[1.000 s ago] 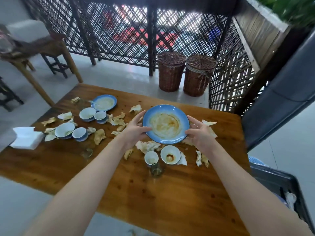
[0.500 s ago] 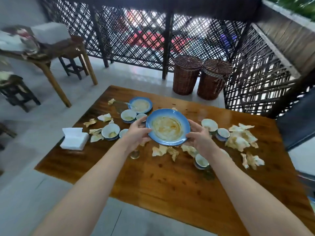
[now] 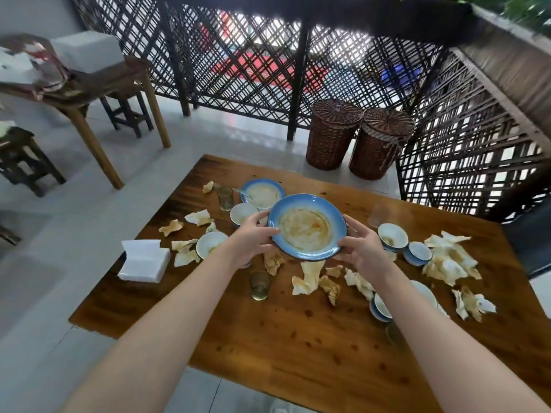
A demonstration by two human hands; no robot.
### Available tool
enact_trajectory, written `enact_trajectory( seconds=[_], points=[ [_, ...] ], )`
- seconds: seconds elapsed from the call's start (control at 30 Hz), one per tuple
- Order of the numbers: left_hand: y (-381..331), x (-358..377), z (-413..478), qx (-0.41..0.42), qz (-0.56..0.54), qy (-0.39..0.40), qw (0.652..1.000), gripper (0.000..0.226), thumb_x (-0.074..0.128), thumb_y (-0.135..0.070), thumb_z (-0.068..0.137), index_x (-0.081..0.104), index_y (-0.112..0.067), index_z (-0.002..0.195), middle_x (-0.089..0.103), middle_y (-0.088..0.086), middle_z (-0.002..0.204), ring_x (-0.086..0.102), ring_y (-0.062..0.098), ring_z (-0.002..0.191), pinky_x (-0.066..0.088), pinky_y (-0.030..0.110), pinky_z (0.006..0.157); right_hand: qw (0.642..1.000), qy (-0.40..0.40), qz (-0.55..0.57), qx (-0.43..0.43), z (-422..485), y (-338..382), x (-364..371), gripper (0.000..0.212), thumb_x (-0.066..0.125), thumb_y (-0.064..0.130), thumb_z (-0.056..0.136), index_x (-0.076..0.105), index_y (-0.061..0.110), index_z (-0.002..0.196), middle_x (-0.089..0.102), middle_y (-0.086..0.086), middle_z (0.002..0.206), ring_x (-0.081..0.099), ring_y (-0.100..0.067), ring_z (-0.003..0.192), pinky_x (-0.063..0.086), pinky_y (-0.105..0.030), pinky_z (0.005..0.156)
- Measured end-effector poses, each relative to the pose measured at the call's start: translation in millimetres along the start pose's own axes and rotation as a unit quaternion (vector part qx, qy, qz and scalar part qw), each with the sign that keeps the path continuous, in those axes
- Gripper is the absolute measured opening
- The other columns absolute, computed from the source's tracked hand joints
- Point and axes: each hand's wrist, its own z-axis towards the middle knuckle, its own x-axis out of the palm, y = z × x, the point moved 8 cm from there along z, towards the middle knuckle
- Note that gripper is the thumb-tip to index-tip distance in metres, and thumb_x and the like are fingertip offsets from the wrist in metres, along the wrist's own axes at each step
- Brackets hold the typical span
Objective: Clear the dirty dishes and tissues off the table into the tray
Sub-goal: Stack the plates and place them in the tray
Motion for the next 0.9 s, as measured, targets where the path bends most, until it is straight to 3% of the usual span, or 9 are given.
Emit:
enact_trajectory(
  seconds=[0.1,0.2,0.4,0.5,0.6,0.7,0.8,0.9],
  points=[
    [-11,-3,19,-0.005,0.02,-0.008,1.0,0.06,0.061,-0.003,0.092,0.038,-0.023,0.143,0.054,0.014,0.131,0.061,0.027,0.113,0.058,0.031,0.069,1.0,0.002,-0.005,-0.005,23,5,2,0.057,0.059,-0.016,0.078,0.057,0.022,0.121,0.072,-0.008,0.1,0.07,-0.033,0.088,0.059,-0.038,0.06],
    [-24,-6,39,-0.01,0.033,-0.029,0.999,0.058,0.061,-0.003,0.092,0.039,-0.022,0.142,0.057,0.012,0.127,0.064,0.023,0.102,0.056,0.025,0.057,1.0,-0.001,0.0,0.0,50,8,3,0.055,0.058,-0.017,0.078,0.063,0.027,0.11,0.07,-0.01,0.106,0.069,-0.034,0.092,0.06,-0.042,0.066],
    [-33,-18,75,-0.026,0.062,-0.044,0.997,0.055,0.062,-0.004,0.092,0.041,-0.018,0.141,0.061,0.005,0.1,0.063,0.016,0.087,0.052,0.021,0.049,0.999,-0.029,0.008,0.024,92,9,5,0.063,0.058,-0.019,0.079,0.053,0.02,0.128,0.067,-0.009,0.109,0.07,-0.032,0.089,0.058,-0.036,0.056],
    [-36,-26,88,-0.032,0.081,-0.032,0.996,0.055,0.064,-0.007,0.091,0.042,-0.017,0.14,0.065,0.005,0.099,0.065,0.016,0.088,0.05,0.021,0.054,0.999,-0.036,0.012,0.027,107,9,8,0.062,0.057,-0.019,0.079,0.053,0.019,0.128,0.07,-0.005,0.101,0.072,-0.027,0.082,0.056,-0.031,0.052],
    [-42,-37,109,-0.037,0.081,-0.028,0.996,0.051,0.064,-0.006,0.091,0.045,-0.014,0.137,0.066,0.006,0.095,0.067,0.014,0.081,0.051,0.018,0.048,0.998,-0.054,0.015,0.035,124,5,12,0.062,0.058,-0.019,0.078,0.055,0.019,0.127,0.071,-0.003,0.096,0.071,-0.027,0.085,0.056,-0.031,0.053],
    [-49,-48,134,-0.042,0.107,-0.014,0.993,0.048,0.064,-0.007,0.091,0.047,-0.012,0.136,0.066,0.005,0.094,0.067,0.014,0.082,0.054,0.023,0.062,0.996,-0.079,0.008,0.042,141,1,18,0.062,0.06,-0.017,0.079,0.055,0.021,0.127,0.068,-0.005,0.104,0.07,-0.026,0.089,0.057,-0.033,0.056],
    [-58,-60,159,-0.038,0.186,0.016,0.982,0.04,0.061,-0.011,0.094,0.051,-0.009,0.133,0.066,0.008,0.107,0.065,0.018,0.097,0.049,0.031,0.082,0.995,-0.092,-0.004,0.039,161,-3,29,0.067,0.061,-0.017,0.077,0.051,0.019,0.132,0.064,-0.008,0.114,0.071,-0.027,0.085,0.056,-0.031,0.053],
    [-69,-78,187,-0.031,0.253,0.026,0.967,0.036,0.055,-0.001,0.089,0.063,-0.01,0.124,0.066,0.01,0.116,0.059,0.022,0.109,0.049,0.028,0.079,0.993,-0.111,-0.004,0.046,184,-11,40,0.069,0.06,-0.019,0.076,0.049,0.016,0.135,0.062,-0.003,0.114,0.071,-0.026,0.085,0.056,-0.033,0.053]
  ],
)
